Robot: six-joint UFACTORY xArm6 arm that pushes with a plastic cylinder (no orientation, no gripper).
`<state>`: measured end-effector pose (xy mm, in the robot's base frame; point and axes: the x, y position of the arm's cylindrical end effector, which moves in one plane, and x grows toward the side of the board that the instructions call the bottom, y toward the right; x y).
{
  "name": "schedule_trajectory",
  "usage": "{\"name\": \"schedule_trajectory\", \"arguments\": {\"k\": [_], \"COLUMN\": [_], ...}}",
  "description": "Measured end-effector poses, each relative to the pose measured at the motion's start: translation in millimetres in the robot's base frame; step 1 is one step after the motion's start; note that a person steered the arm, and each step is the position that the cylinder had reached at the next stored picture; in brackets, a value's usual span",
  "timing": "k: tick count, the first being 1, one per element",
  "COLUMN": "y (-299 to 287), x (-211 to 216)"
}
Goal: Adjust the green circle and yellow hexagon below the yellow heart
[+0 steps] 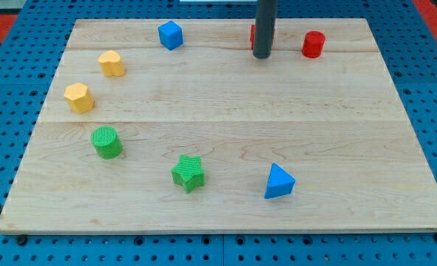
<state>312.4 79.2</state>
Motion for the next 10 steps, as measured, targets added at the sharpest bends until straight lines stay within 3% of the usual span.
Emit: {"name": "schedule_trajectory", "arguments": {"k": [1,4,5,6,8,10], "y": [-17.7,-204.3,-227.0,-234.8,-181.5,-185.1], "x": [71.2,157.1,158.3,166.9,158.1,148.2]}}
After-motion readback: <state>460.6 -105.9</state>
